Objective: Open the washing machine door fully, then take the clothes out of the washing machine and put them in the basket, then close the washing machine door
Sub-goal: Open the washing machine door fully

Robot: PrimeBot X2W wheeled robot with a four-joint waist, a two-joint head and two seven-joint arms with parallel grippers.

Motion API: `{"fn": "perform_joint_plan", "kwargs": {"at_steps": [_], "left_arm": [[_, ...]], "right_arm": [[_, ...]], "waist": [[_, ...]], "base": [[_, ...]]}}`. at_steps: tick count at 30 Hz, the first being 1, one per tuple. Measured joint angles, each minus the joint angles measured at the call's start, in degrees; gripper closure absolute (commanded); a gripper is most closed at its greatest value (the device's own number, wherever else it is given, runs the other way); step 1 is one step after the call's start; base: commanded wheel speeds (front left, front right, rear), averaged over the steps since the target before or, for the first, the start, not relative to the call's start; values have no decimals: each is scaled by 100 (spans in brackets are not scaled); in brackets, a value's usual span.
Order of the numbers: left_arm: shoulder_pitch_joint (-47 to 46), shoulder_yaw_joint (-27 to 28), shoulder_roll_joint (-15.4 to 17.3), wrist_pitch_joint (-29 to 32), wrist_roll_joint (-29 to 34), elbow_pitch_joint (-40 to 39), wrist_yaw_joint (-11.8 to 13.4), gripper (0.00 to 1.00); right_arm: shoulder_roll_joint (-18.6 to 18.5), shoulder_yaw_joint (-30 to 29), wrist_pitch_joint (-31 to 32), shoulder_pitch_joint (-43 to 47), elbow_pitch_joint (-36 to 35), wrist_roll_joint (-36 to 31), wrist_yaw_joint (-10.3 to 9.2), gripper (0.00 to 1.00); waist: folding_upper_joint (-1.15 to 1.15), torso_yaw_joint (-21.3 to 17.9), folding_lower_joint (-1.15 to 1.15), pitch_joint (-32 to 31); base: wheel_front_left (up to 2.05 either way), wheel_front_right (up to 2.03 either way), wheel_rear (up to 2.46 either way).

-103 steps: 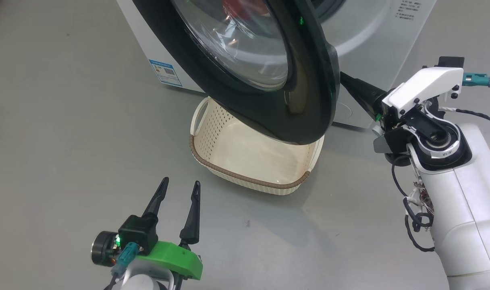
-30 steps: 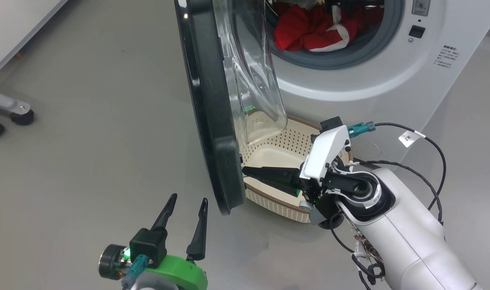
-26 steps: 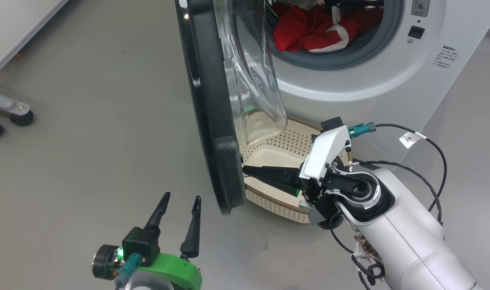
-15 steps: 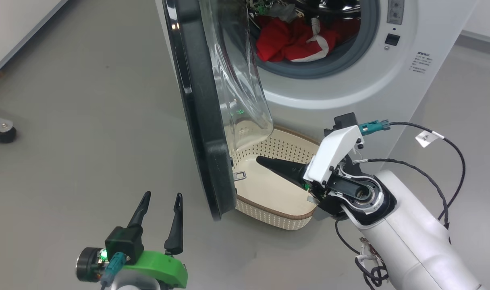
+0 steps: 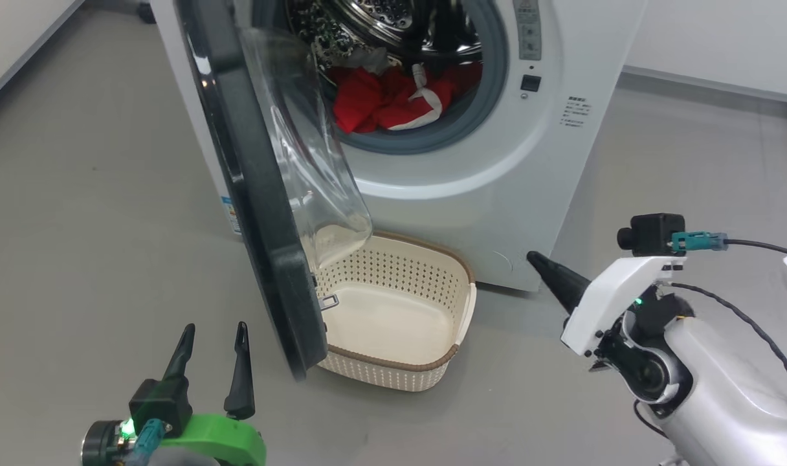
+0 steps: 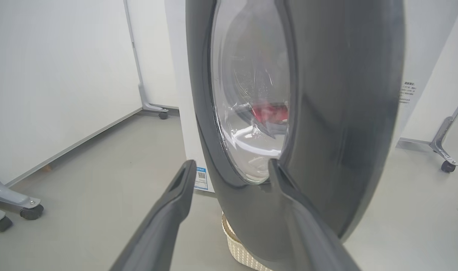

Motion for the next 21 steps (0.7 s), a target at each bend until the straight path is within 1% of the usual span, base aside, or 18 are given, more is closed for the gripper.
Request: {"fn": "perform_joint_plan", "kwargs": {"at_steps": [3,5,10,15,16,18,19,20,21], "left_arm": [[24,86,1,0,71,-8,0,0],[69,105,-1,0,91,-13,0,0],[215,201,0,0,126,-29,0,0],[255,274,0,0,146,-45,0,0],[255,274,0,0,146,-45,0,0],[270,267,3,0,174,-58,2,0],[270,267,3,0,174,-58,2,0],[274,267,3,0,174,-58,2,0],[283,267,3,0,174,-62,3,0]], "right_arm": [[-323,100,-542,51,-115,-775,-3,100],[-424,79,-900,164,-193,-1060,-20,100],[-500,25,-1645,603,-386,-1536,-287,100],[-626,-103,-2242,1005,-532,-1841,-619,100],[-626,-103,-2242,1005,-532,-1841,-619,100],[-678,-148,-2554,1294,-598,-2026,-815,100],[-678,-148,-2554,1294,-598,-2026,-815,100],[-692,-160,-2638,1383,-608,-2031,-870,100],[-703,-160,-2711,1470,-619,-2068,-879,100]], "waist": [[0,-195,0,-74],[0,-319,0,-120],[0,-599,0,-220],[0,-803,0,-289],[0,-803,0,-289],[0,-883,0,-311],[0,-883,0,-311],[0,-898,0,-315],[0,-908,0,-318]], "base": [[0,0,0],[0,0,0],[0,0,0],[0,0,0],[0,0,0],[0,0,0],[0,0,0],[0,0,0],[0,0,0]]}}
